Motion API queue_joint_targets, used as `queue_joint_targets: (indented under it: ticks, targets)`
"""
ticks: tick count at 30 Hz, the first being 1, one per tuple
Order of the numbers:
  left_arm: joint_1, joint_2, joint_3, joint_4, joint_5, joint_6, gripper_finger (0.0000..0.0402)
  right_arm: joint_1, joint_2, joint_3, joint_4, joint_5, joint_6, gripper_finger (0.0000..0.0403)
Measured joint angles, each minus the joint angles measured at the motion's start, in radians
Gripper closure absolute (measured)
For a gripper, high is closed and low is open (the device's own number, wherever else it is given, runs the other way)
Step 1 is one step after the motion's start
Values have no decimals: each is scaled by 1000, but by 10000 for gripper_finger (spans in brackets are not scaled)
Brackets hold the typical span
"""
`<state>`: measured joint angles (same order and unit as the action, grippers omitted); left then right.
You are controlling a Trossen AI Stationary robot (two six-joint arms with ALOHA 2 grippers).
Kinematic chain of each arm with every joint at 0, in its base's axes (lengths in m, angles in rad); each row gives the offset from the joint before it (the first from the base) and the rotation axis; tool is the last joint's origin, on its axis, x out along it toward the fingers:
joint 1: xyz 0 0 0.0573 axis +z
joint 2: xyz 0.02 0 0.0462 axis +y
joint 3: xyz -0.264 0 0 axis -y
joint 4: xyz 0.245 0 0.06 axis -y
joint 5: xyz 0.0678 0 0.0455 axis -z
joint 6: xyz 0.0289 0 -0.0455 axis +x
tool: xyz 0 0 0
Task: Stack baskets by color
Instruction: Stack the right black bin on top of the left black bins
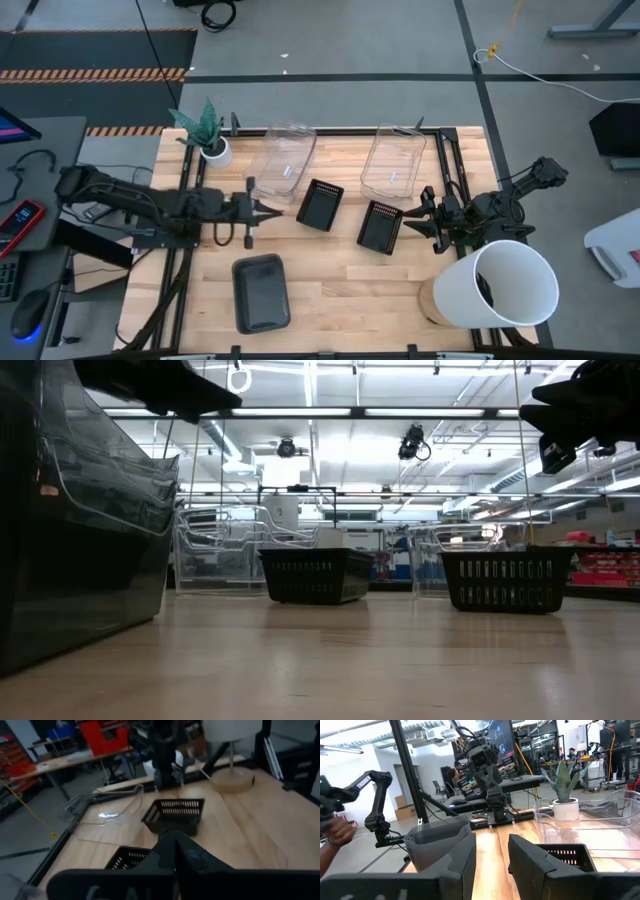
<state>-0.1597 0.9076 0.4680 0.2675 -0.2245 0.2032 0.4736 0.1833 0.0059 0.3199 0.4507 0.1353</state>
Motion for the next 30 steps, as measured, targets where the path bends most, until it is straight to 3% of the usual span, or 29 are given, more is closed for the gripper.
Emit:
queue_joint_targets:
  ticks: [12,20,30]
  targets:
    - [-1,-321,-237,135,58,-1,398,0,0,0,2,0,0,283]
    - [-1,-568,-360,140,56,0,398,0,0,0,112,0,35,283]
    - [0,-804,-398,-19,61,11,398,-6,0,0,126,65,56,283]
